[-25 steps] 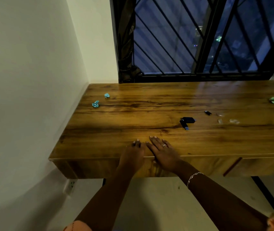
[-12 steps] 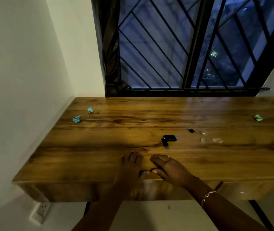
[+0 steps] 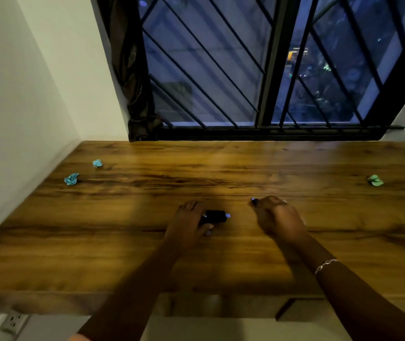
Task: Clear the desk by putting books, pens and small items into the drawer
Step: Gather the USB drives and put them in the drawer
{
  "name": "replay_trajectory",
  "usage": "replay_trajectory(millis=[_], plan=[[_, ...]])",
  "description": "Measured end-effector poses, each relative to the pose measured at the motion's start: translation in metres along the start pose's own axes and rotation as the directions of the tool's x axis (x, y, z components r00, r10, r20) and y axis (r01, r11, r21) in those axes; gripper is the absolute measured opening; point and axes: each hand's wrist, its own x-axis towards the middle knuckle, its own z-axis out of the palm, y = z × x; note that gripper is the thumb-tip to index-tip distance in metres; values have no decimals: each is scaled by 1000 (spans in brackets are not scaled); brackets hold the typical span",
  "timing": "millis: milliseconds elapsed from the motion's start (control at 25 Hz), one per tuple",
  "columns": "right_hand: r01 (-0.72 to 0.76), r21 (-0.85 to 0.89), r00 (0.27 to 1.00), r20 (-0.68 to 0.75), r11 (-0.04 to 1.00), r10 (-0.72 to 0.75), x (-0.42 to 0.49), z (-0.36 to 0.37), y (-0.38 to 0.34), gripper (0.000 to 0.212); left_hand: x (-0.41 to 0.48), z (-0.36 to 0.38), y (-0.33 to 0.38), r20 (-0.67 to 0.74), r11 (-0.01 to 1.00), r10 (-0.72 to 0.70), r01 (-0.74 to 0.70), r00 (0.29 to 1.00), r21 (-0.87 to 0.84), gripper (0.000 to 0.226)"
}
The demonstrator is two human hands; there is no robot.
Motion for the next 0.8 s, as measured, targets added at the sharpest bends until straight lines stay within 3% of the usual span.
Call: replay_trajectory(millis=[120, 200, 480, 560, 640, 680, 720, 760, 800], plan=[[-33, -177, 990, 126, 984, 56, 18, -8, 29, 37, 15, 3, 8, 56, 998, -56, 55, 997, 24, 61], [-5, -239, 980, 193, 971, 52, 24, -7, 38, 36, 22, 4, 17, 101, 995, -74, 67, 992, 75, 63], [-48, -267, 978, 185, 962, 100, 35, 8, 52, 31, 37, 13, 31, 166, 971, -100, 60, 981, 232, 51], [-93, -182, 980, 156, 979, 122, 37, 8, 55, 28, 40, 13, 33, 161, 966, -117, 75, 980, 248, 47], [-190, 95, 981, 57, 977, 185, 36, 2, 51, 22, 42, 14, 33, 138, 972, -123, 91, 983, 218, 45], [-293, 332, 954, 33, 896, 299, 36, -2, 48, 20, 43, 13, 34, 110, 980, -125, 105, 986, 171, 44], [-406, 606, 891, 97, 683, 444, 38, -5, 44, 22, 44, 10, 34, 73, 987, -124, 115, 990, 115, 42], [-479, 807, 810, 254, 346, 528, 41, -9, 39, 25, 45, 7, 34, 33, 991, -122, 120, 992, 54, 41], [-497, 867, 748, 406, 37, 525, 44, -12, 35, 25, 47, 4, 35, 1, 993, -122, 122, 993, -9, 40]])
